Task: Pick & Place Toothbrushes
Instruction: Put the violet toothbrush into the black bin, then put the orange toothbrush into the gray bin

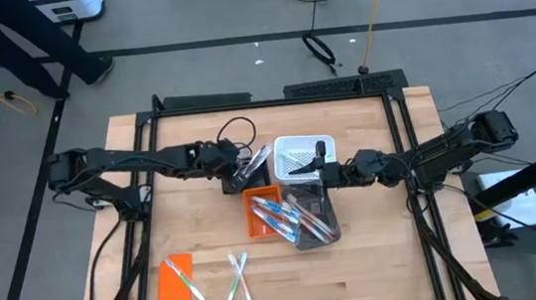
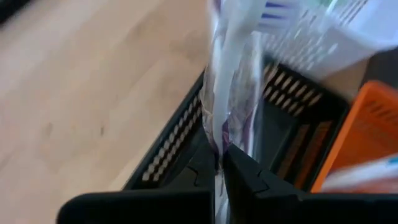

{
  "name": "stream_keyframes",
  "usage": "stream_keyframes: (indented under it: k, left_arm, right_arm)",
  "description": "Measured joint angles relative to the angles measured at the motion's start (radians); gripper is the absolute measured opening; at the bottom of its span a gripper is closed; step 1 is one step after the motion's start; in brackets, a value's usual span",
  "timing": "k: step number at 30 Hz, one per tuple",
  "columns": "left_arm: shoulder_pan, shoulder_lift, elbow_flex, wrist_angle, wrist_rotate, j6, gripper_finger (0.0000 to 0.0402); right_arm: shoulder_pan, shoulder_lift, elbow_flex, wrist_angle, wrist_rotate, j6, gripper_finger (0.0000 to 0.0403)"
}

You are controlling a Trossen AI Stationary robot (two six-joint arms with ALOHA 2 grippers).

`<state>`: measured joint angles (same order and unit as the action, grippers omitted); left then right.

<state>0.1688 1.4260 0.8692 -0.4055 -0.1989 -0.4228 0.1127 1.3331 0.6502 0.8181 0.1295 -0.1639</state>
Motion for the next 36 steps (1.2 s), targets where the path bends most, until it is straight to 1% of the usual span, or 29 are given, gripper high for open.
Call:
stream_keyframes:
  k: [6,15,21,25,29,32,36]
  left_arm:
    - [0.0,0.022,-0.001,0.011,0.02,-0.005,0.004]
    - [0.0,0.045,-0.002,0.019,0.019,-0.001,0.0096]
    - [0.0,0.041,0.001,0.067,0.018,0.038,0.0116]
    - [-0.002,0.026,0.02,0.056,0.021,0.051,0.0117]
    - [-0.015,-0.007,0.049,-0.036,0.111,0.046,0.0118]
    - [-0.041,-0.041,0.051,-0.14,0.18,0.003,0.0118]
    - [-0.11,-0.064,0.051,-0.225,0.206,-0.106,0.0118]
  right_arm:
    - [0.0,0.0,0.0,-0.008,0.0,0.013,0.013]
    - [0.0,0.0,0.0,-0.008,0.0,0.02,0.013]
    - [0.0,0.0,0.0,-0.009,0.003,0.02,0.013]
    - [0.0,0.0,0.0,-0.009,0.004,0.02,0.013]
    - [0.0,0.0,0.0,-0.015,0.004,0.02,0.013]
    - [0.0,0.0,0.0,-0.022,0.004,0.02,0.013]
    - [0.0,0.001,0.0,-0.034,0.004,0.019,0.013]
